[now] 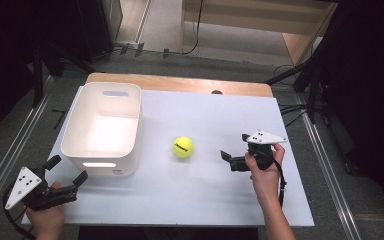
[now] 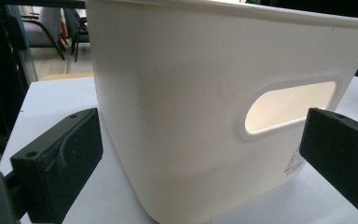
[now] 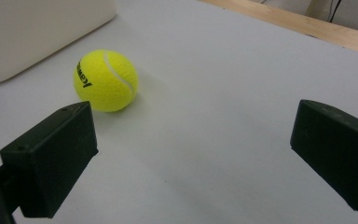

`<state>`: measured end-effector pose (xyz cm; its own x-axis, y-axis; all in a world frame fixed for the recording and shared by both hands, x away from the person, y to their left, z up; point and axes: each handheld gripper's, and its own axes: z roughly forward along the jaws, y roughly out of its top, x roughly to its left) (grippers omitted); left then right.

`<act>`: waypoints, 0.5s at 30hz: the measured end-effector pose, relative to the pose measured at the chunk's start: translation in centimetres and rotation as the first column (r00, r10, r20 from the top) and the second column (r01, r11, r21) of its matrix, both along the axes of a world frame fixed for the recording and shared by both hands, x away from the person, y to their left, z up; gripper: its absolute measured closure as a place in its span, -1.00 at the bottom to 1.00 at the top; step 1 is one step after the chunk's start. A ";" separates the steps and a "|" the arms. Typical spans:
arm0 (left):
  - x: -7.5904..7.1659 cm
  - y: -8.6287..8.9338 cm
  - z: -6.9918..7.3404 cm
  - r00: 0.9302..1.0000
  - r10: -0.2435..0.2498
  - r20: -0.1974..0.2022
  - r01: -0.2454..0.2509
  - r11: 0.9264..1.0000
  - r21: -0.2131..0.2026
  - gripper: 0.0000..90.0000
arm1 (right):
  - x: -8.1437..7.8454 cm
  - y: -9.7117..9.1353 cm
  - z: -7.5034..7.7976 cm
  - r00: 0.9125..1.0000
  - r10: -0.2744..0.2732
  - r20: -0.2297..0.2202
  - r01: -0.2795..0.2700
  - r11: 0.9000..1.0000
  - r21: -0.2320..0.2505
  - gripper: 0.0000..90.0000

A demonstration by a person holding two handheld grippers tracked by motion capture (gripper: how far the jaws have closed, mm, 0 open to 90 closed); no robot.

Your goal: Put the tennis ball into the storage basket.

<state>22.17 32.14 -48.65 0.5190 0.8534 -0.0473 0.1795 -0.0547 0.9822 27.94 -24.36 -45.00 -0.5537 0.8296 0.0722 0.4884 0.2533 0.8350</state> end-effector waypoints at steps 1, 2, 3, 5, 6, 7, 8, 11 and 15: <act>0.0 0.0 0.0 1.000 0.000 0.000 0.000 1.000 0.000 -1.00 | 0.1 0.1 0.0 1.000 0.000 0.000 0.000 1.000 0.001 -1.00; 0.0 0.0 0.0 1.000 0.000 0.000 0.000 1.000 0.002 -1.00 | 0.1 0.1 0.0 1.000 0.003 -0.003 -0.003 1.000 0.000 -1.00; 0.0 0.0 0.0 1.000 0.000 0.000 0.000 1.000 0.002 -1.00 | 0.2 0.2 0.0 1.000 0.000 -0.005 0.000 1.000 0.001 -1.00; 0.0 0.0 0.0 1.000 0.001 0.000 -0.001 1.000 0.003 -1.00 | 0.4 0.4 0.0 1.000 0.003 -0.009 -0.003 1.000 -0.004 -1.00; 0.0 0.0 0.0 1.000 0.001 0.000 -0.001 1.000 0.003 -1.00 | 0.4 0.4 0.0 1.000 0.003 -0.009 -0.003 1.000 -0.004 -1.00; 0.0 0.0 0.0 1.000 0.000 0.000 0.000 1.000 0.003 -1.00 | 0.4 0.4 0.1 1.000 0.006 -0.010 -0.006 1.000 -0.009 -1.00; 0.0 0.0 0.0 1.000 0.002 0.000 -0.002 1.000 0.004 -1.00 | 0.5 0.6 0.1 1.000 0.014 -0.015 -0.014 1.000 -0.011 -1.00; 0.0 0.0 0.0 1.000 0.001 0.000 -0.001 1.000 0.006 -1.00 | 0.7 0.8 0.2 1.000 0.018 -0.020 -0.018 1.000 -0.011 -1.00; 0.0 -0.1 0.0 1.000 0.002 -0.001 -0.002 1.000 0.006 -1.00 | 1.1 1.2 0.4 0.999 0.032 -0.025 -0.032 0.999 -0.021 -1.00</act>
